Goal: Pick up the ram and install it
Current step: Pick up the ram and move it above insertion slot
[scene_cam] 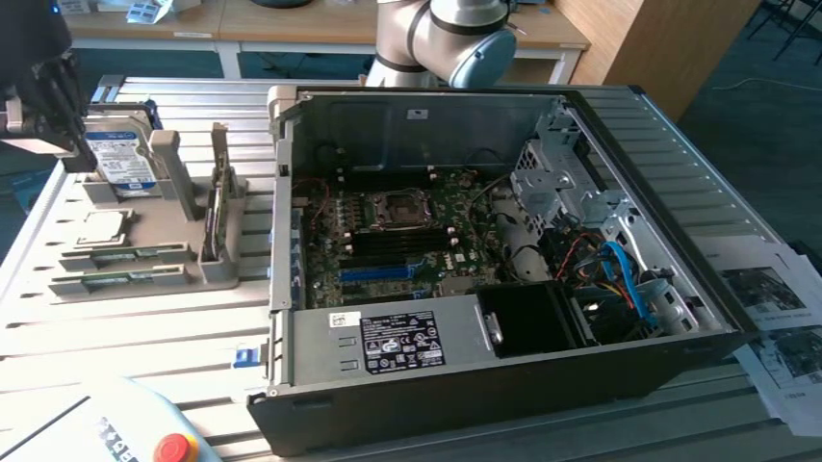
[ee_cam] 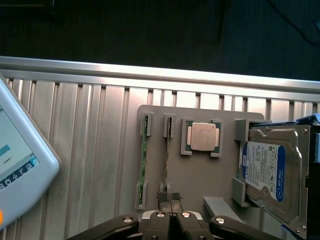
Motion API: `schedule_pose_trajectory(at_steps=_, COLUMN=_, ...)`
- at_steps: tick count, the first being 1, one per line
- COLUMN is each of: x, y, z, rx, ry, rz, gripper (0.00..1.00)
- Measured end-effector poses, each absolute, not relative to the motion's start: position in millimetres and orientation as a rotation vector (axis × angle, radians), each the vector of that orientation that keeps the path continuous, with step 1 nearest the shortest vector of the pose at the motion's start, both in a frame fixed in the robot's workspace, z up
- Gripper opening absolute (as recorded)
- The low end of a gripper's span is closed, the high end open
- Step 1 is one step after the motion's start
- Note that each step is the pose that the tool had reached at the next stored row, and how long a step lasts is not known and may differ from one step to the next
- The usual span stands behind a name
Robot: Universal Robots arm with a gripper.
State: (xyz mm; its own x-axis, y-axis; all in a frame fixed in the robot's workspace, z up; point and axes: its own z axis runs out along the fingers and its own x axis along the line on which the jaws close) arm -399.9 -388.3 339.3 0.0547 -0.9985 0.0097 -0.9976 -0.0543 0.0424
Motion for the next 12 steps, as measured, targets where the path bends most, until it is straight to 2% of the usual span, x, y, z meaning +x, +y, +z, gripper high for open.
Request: schedule_pose_trajectory(at_steps=12, x=-399.8, y=-392.4, z=330.4, rx=2.254, ry=-2.134, rz=-0.034, gripper=0.1)
